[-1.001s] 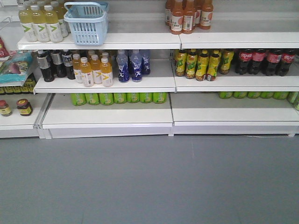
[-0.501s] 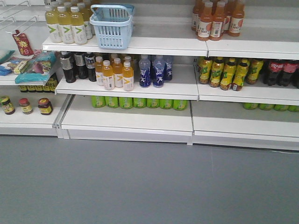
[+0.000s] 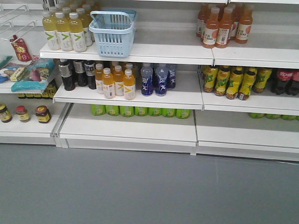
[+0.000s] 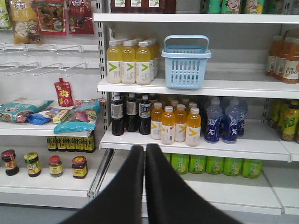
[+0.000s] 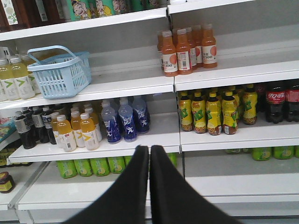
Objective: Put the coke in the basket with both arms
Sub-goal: 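Drive the base toward the light-blue basket on the shelf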
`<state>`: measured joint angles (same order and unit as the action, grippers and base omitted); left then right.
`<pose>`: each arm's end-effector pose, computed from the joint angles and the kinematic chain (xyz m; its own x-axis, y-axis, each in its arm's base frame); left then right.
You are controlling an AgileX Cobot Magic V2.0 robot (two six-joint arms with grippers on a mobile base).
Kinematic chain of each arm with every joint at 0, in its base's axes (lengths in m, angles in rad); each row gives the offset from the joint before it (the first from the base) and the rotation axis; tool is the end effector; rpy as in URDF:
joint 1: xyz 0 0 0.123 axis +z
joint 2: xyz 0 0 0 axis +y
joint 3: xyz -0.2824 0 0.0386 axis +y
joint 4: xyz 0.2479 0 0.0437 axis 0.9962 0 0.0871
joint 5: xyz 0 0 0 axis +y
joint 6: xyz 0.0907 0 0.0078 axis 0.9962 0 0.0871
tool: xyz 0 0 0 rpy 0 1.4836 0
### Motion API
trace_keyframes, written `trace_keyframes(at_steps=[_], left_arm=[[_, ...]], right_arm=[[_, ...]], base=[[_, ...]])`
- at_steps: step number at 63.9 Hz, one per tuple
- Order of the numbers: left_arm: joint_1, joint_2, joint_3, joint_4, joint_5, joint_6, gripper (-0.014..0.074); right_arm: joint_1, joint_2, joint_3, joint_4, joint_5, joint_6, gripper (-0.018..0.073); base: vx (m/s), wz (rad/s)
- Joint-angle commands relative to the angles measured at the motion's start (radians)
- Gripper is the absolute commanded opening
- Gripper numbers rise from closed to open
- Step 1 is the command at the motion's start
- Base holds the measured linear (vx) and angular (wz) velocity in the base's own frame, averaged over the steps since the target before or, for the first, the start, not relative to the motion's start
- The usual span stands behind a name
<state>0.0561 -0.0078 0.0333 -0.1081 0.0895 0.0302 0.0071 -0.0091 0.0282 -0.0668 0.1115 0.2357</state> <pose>0.0572 0.0023 0.1942 -0.0236 -0.0788 -0.9966 -0.0484 0.9958 -0.0776 0.0569 -0.0003 0.1939 -0.0425 0.1682 -0.9848 0.0076 0.9858 0.1680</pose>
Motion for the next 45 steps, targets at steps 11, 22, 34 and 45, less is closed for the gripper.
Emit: trace_keyframes(at_steps=[11,22,34,45], left_arm=[[-0.004,-0.019,0.007,-0.010,-0.075,-0.010,-0.0006],[-0.004,-0.019,0.007,-0.010,-0.075,-0.010,-0.0006],[-0.004,-0.019,0.007,-0.010,-0.075,-0.010,-0.0006],[-0.004,-0.019,0.007,-0.010,-0.075,-0.010,-0.0006]], right_arm=[[-0.004,-0.018,0.015,-0.005,-0.077,-0.002,-0.0005],[-0.004,-0.018,0.015,-0.005,-0.077,-0.002,-0.0005],[-0.004,-0.018,0.015,-0.005,-0.077,-0.002,-0.0005],[-0.004,-0.018,0.015,-0.005,-0.077,-0.002,-0.0005]], base=[[0.17,-0.01],[0.16,-0.01],[0.15,-0.01],[0.15,-0.04]])
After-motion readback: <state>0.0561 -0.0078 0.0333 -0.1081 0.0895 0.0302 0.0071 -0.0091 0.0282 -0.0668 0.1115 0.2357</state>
